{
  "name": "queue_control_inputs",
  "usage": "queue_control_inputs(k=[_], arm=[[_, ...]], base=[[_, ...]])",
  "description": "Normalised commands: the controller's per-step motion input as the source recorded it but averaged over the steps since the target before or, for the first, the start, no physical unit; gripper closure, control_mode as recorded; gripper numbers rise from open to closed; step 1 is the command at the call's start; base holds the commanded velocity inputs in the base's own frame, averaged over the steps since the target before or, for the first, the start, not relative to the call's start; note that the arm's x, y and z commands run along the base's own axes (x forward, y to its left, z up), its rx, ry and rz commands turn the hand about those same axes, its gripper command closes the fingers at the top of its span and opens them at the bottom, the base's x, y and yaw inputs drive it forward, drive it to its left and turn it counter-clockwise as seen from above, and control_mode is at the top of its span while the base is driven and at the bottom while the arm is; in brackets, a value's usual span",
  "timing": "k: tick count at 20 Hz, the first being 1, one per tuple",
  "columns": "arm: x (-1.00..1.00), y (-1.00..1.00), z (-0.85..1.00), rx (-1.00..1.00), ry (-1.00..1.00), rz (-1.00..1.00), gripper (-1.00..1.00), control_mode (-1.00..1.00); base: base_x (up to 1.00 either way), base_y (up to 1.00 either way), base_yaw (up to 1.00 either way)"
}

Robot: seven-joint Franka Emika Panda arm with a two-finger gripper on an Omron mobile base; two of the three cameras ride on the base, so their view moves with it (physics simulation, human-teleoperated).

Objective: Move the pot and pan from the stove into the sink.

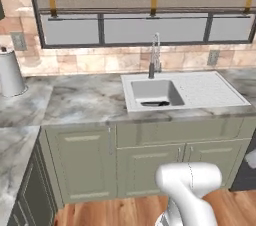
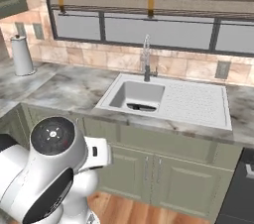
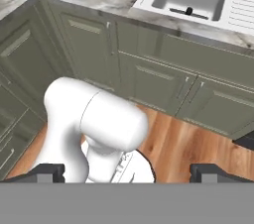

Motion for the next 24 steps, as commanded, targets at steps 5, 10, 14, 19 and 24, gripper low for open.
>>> queue_control_inputs(k=[5,10,14,19,24], arm=[[0.00,0.00,0.00,0.00,0.00,0.00,-1.00,1.00],[0.00,0.00,0.00,0.00,0.00,0.00,-1.00,1.00],[0.00,0.00,0.00,0.00,0.00,0.00,-1.00,1.00],[0.00,0.00,0.00,0.00,0.00,0.00,-1.00,1.00],[0.00,0.00,0.00,0.00,0.00,0.00,-1.00,1.00]], base=[[-0.48,-0.27,0.36],[-0.44,-0.28,0.38],[-0.41,-0.26,0.39],[-0.34,-0.26,0.41],[-0.21,-0.21,0.44]])
